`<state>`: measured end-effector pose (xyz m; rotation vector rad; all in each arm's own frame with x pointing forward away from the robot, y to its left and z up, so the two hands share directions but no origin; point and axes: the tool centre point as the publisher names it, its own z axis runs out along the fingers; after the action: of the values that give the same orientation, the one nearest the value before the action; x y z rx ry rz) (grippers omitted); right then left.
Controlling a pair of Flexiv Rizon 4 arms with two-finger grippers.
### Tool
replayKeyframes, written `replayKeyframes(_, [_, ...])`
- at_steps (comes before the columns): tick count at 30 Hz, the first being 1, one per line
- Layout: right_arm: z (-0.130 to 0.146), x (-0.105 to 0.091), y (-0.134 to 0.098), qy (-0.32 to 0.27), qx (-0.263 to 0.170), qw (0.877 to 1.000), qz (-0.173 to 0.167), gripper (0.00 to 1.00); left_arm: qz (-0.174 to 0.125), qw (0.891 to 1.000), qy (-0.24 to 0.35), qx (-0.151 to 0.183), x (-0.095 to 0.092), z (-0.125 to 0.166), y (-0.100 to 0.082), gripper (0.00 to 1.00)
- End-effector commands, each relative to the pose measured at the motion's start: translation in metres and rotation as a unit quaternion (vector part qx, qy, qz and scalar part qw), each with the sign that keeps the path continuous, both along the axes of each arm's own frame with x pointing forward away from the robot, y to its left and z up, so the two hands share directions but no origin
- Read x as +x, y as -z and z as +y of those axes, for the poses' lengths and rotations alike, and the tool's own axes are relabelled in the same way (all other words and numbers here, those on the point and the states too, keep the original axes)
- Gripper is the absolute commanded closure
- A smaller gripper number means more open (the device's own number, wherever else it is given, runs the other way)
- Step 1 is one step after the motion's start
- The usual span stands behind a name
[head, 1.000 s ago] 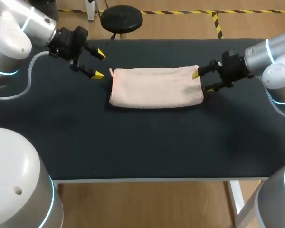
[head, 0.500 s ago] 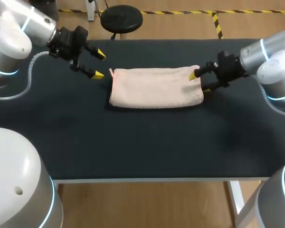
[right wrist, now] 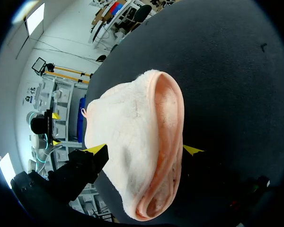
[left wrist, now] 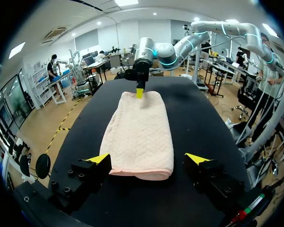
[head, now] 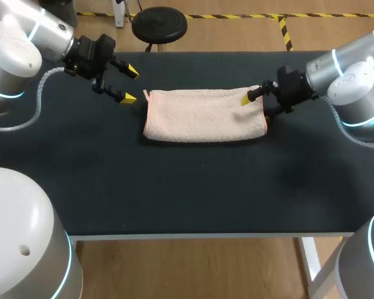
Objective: Fold the towel
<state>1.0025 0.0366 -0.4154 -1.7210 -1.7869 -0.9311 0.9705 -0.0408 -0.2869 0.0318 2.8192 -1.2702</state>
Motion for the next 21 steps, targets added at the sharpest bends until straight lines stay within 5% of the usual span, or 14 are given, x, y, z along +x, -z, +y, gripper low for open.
replayKeyframes(1, [0.003,0.003,0.006,-0.001,-0.008,1.0,0.0,0.02,-0.001,1.0,0.0,-0.001,0.0,0.0,0.001,0.0])
replayKeyframes(3, [0.004,0.003,0.006,0.004,-0.019,1.0,0.001,0.6,-0.001,1.0,0.0,-0.001,0.0,0.0,0.001,0.0])
replayKeyframes(5, [0.004,0.002,0.004,0.012,-0.027,1.0,-0.001,0.96,-0.001,1.0,0.0,-0.001,0.0,0.0,0.001,0.0])
replayKeyframes(21, [0.042,-0.001,-0.048,0.046,-0.136,0.989,-0.039,1.0,-0.001,1.0,0.0,-0.001,0.0,0.0,0.001,0.0])
